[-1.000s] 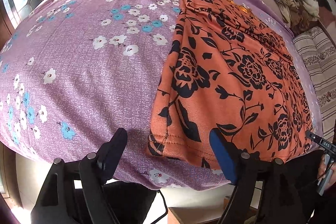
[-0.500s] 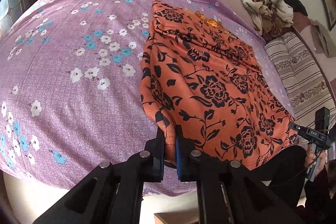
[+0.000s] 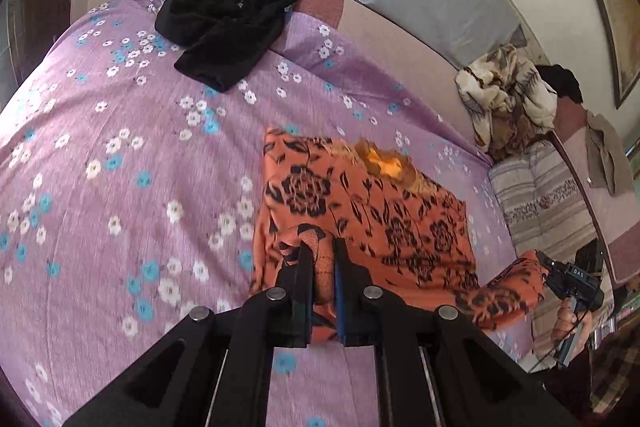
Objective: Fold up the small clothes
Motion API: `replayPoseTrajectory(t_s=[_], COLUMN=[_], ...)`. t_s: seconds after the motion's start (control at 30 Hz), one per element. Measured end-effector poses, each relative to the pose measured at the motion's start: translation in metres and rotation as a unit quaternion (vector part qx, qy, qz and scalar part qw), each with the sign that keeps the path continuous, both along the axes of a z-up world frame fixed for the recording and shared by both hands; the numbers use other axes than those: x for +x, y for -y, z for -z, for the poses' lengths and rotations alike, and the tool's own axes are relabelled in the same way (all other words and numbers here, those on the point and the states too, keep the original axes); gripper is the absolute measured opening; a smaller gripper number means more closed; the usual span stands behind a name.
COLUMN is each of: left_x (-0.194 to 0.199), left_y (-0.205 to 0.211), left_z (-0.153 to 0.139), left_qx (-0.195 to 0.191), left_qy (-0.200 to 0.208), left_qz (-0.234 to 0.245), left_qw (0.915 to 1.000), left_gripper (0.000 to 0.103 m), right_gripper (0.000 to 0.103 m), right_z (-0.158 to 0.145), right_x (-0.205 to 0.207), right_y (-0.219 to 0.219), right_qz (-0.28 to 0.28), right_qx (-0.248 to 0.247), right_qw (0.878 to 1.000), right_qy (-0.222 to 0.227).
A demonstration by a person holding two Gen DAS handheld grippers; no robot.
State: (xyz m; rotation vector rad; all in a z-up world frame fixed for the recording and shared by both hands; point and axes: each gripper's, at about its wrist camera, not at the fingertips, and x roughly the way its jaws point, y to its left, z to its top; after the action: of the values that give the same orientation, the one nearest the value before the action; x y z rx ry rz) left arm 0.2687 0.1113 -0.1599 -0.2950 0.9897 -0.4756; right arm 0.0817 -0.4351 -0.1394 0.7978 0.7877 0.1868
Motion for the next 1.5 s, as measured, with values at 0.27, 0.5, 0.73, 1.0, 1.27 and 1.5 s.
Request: replayPoseTrajectory(t_s=[0.27,0.5,0.73,1.0,1.27,1.5], left_x=[0.161,0.171,0.094,0.036,0.062,0.060], left_y=[0.060,0.043,0.058,0.129,0.079,0.073], left_z=[0.088,0.111,0.027,0.098,0.101,0.108], left_qx=[0.046,-0.029,0.096,0.219,0.187,0.207], left_qy=[-0.044,-0.025,0.148,0.096,0.074,0.039], left_qz=[-0.059,-0.105,-0.113,0.019,-0.082,-0.076], left_qw=[0.9963,0.9937,0.9778,0.9709,0.9761,0.9745], left_gripper=[0.013,0.015,0.089,0.089,0.088,0.088], right_gripper=[0.012,0.012,0.012,0.012,0.013,0.013], right_z=[0.050,0.097,0.045,0.110,0.077,0.079], right_x=[0.176,0.196,0.168,0.202,0.280,0.242], right_y=[0.049,0.095,0.025,-0.079,-0.035,-0.138], right_qz=[0.102,0.216,0.066,-0.040,0.079,-0.093], right_qx=[-0.017,-0.046,-0.132,-0.256,-0.225,-0.207], right_qw=[0.993,0.975,0.989,0.957,0.969,0.973], right_qy=[-0.051,-0.025,0.013,-0.127,-0.070,-0.052])
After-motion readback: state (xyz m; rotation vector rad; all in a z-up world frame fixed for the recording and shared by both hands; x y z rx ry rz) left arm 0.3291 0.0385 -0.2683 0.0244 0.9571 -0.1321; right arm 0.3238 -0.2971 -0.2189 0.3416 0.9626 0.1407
